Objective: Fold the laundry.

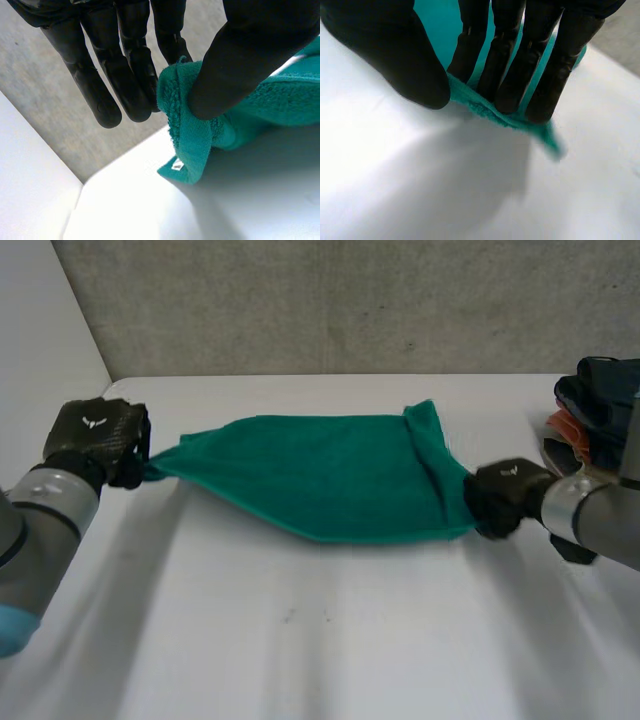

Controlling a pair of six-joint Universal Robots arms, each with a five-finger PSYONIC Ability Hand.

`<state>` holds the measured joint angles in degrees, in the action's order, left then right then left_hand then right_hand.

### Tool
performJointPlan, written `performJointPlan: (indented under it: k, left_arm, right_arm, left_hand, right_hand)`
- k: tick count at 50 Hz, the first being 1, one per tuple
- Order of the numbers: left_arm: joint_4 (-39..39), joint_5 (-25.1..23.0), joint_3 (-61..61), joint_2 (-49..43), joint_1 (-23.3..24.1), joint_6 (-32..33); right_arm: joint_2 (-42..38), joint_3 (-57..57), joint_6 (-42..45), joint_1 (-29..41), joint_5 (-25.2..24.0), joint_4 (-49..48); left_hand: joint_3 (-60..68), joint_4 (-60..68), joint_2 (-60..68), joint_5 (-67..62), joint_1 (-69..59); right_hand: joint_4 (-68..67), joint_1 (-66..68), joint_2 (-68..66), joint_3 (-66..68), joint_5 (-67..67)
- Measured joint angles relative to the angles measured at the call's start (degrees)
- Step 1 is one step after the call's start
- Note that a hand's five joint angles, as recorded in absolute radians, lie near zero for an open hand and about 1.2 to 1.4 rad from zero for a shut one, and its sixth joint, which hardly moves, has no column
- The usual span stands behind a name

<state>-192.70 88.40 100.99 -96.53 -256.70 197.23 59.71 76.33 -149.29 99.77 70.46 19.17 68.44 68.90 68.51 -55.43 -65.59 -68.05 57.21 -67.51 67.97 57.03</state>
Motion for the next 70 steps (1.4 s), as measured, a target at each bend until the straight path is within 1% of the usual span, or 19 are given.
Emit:
performJointPlan:
  k: [4, 5, 9, 11, 16, 18, 25, 29, 32, 33, 39, 41, 47, 56, 57, 58, 59, 62, 70]
  left_arm:
    - [8.2, -1.2, 3.5, 4.9, -1.4, 4.5]
    - [11.9, -2.2, 5.4, 6.7, -2.4, 7.8]
    - [20.4, -6.0, 10.5, 10.3, -5.3, 17.4]
    - [22.7, -7.9, 12.1, 11.1, -6.4, 20.8]
    - [22.2, -10.7, 13.2, 10.7, -8.0, 24.2]
    - [18.2, -11.5, 12.3, 8.1, -7.9, 24.2]
    - [6.0, -10.7, 6.9, -1.5, -4.9, 18.9]
    - [3.9, -10.2, 4.9, -4.5, -4.0, 15.9]
    - [3.3, -9.4, 3.1, -7.0, -3.4, 13.6]
    - [3.3, -9.0, 2.7, -7.5, -3.3, 13.2]
    - [3.7, -7.9, 2.2, -8.1, -3.1, 12.8]
    - [3.9, -7.6, 2.4, -8.0, -3.2, 12.9]
    - [4.2, -7.4, 3.1, -7.8, -3.2, 13.1]
    - [4.2, -7.4, 3.9, -7.9, -3.3, 13.2]
    - [4.1, -7.5, 4.0, -8.1, -3.3, 13.2]
    - [4.1, -7.5, 4.0, -8.1, -3.3, 13.2]
    - [3.9, -7.5, 4.0, -8.3, -3.3, 13.2]
    - [3.7, -7.5, 3.7, -9.0, -3.3, 13.3]
    - [3.6, -7.4, 2.7, -11.1, -3.3, 13.3]
  right_arm:
    - [7.4, 8.0, 14.8, -1.7, 3.7, 7.4]
    - [11.2, 11.7, 20.5, -2.3, 5.7, 9.6]
    - [20.7, 19.7, 30.3, -3.1, 9.5, 12.5]
    - [23.5, 22.0, 32.2, -3.2, 10.4, 12.7]
    - [24.2, 23.1, 31.6, -3.0, 10.3, 10.7]
    - [20.7, 21.4, 29.2, -2.1, 10.1, 7.0]
    - [11.8, 15.0, 23.1, 2.7, 10.7, -1.5]
    - [10.3, 13.3, 20.0, 3.9, 10.8, -3.0]
    - [8.6, 11.1, 15.1, 4.5, 10.7, -2.8]
    - [8.2, 10.4, 14.0, 4.5, 10.7, -2.0]
    - [7.3, 8.1, 12.2, 3.9, 10.4, 4.4]
    - [6.7, 7.5, 12.6, 3.4, 10.2, 7.4]
    - [5.3, 6.8, 15.0, 2.6, 10.5, 10.6]
    - [3.9, 7.2, 16.7, 1.8, 11.2, 7.0]
    - [3.5, 7.2, 16.8, 1.7, 11.4, 6.5]
    - [3.5, 7.2, 16.8, 1.7, 11.4, 6.5]
    - [2.9, 7.2, 17.0, 1.8, 11.7, 6.0]
    - [1.9, 6.9, 17.6, 2.0, 12.7, 5.7]
    - [0.5, 5.1, 18.2, 2.5, 15.7, 5.4]
  left_hand:
    - [0.0, 0.0, 0.0, 0.0, 0.0]
    - [0.0, 0.0, 0.0, 0.0, 0.0]
    - [0.0, 0.0, 0.0, 0.0, 0.0]
    - [0.0, 0.0, 0.0, 0.0, 0.0]
    - [0.0, 0.0, 0.0, 0.0, 0.0]
    - [0.0, 0.0, 0.0, 0.0, 0.0]
    - [0.0, 0.0, 0.0, -1.0, 0.0]
    - [0.0, 0.0, 0.0, -1.0, 0.0]
    - [0.0, 0.0, 0.0, -1.0, 0.0]
    - [0.0, 0.0, 0.0, -1.0, 0.0]
    - [0.0, 0.0, 0.0, -1.0, 0.0]
    - [0.0, 0.0, 0.0, -1.0, 0.0]
    - [0.0, 0.0, 0.0, -1.0, 0.0]
    - [0.0, 0.0, 0.0, -1.0, 0.0]
    - [0.0, 0.0, 0.0, -1.0, 0.0]
    - [0.0, 0.0, 0.0, -1.0, 0.0]
    - [0.0, 0.0, 0.0, -1.0, 0.0]
    - [0.0, 0.0, 0.0, -1.0, 0.0]
    - [0.0, 0.0, 0.0, -1.0, 0.0]
  right_hand:
    - [0.0, 0.0, 0.0, 0.0, 0.0]
    - [0.0, 0.0, 0.0, 0.0, 0.0]
    - [0.0, 0.0, 0.0, 0.0, 0.0]
    - [0.0, 0.0, 0.0, 0.0, 0.1]
    - [0.0, 0.0, 0.0, 0.0, 0.1]
    - [-0.1, 0.0, 0.0, 0.0, 0.1]
    - [-0.1, 0.0, 0.0, 0.0, 0.3]
    - [0.2, -0.4, 0.5, -0.3, 0.1]
    - [24.5, -20.3, 24.5, -24.5, -22.7]
    - [28.3, -23.2, 28.4, -28.6, -26.5]
    - [35.6, -29.2, 35.2, -35.8, -34.2]
    - [43.3, -35.3, 42.6, -43.2, -42.3]
    - [44.5, -36.1, 43.2, -44.1, -43.5]
    - [42.1, -34.4, 41.3, -42.0, -40.8]
    - [33.9, -27.7, 33.2, -33.7, -33.4]
    - [33.9, -27.7, 33.2, -33.7, -33.4]
    - [25.7, -21.0, 24.5, -25.5, -25.9]
    - [21.8, -18.5, 21.5, -21.8, -22.5]
    - [26.3, -21.3, 26.1, -26.7, -24.7]
